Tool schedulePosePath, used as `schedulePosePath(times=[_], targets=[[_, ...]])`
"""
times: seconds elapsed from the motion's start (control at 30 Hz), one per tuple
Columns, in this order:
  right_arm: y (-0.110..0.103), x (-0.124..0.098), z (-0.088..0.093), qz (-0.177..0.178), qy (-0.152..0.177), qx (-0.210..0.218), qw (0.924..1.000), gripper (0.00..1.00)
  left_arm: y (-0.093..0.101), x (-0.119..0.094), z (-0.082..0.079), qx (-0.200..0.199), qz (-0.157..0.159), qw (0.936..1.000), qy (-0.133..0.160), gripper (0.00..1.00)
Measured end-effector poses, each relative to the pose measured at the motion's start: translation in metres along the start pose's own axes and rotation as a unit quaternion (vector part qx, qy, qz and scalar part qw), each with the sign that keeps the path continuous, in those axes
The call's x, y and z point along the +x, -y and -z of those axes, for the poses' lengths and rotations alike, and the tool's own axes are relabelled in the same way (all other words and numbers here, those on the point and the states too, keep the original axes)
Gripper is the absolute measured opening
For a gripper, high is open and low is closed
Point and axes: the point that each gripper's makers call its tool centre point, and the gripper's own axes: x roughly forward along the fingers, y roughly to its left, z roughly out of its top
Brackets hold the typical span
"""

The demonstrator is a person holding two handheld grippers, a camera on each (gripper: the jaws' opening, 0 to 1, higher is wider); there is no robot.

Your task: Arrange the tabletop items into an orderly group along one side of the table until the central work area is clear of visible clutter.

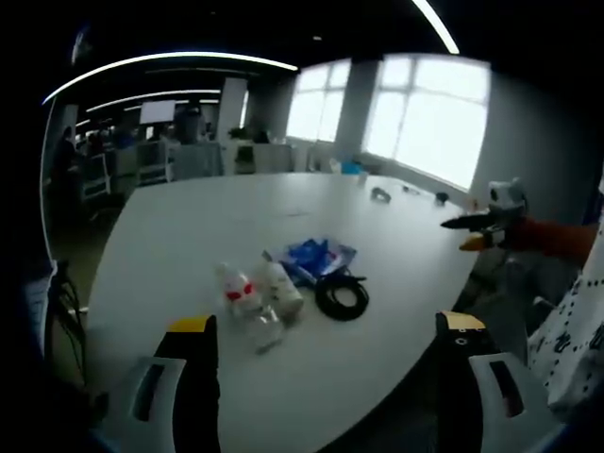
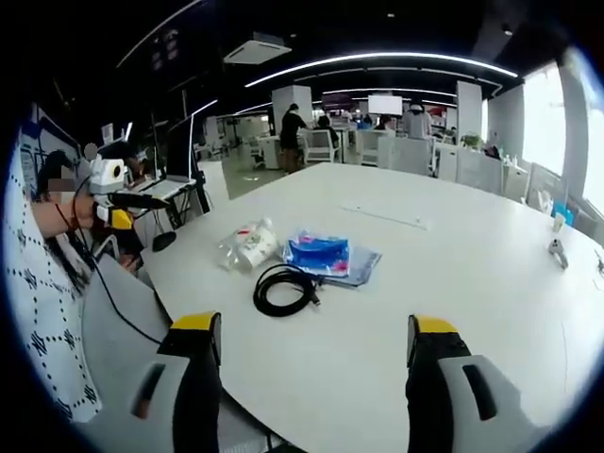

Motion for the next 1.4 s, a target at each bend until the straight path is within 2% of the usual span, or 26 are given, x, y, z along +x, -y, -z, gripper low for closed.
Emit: schedulePosePath(times=[0.3,1.0,1.4], targets=[[0.001,0.007,-0.006,-0.005,0.002,-0.005,1.0000,0.79,-0.002,0.007,-0.008,0.005,0.004,1.0000,0.002,0.92],[0.015,0.034,-0.033,-0.014,0.015,-0.015,0.9997,0.74,-0.008,0.035,-0.033,0.021,0.017,0.9996,0.004,0.91],[0.024,0.057,-0.048,-0.022,0.021,-0.019,0.9994,0.72,-0.015,0.063,-0.047,0.030,0.028,0.9992,0.000,0.89]])
